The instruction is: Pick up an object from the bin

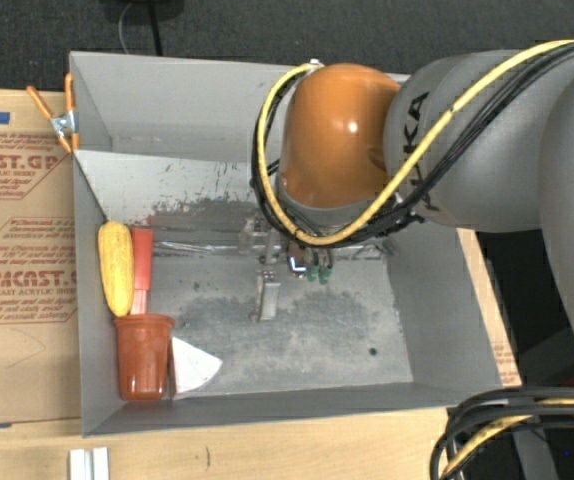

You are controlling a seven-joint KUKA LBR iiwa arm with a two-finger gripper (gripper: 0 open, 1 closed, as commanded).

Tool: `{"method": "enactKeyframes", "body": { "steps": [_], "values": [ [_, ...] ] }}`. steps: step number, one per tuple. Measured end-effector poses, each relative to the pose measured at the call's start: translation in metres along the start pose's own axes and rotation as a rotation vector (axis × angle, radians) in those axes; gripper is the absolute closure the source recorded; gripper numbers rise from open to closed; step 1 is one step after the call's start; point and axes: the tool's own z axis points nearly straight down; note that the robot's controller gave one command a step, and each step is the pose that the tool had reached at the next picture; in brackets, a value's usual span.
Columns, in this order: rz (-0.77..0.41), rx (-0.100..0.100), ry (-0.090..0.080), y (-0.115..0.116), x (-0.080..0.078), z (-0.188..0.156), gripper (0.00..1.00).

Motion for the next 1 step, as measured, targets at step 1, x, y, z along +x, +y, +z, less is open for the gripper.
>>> {"method": "enactKeyframes", "body": {
  "steps": [1],
  "values": [
    [-0.003, -0.005, -0.034, 0.0310, -0.0284, 0.0072, 0.00]
  ]
}}
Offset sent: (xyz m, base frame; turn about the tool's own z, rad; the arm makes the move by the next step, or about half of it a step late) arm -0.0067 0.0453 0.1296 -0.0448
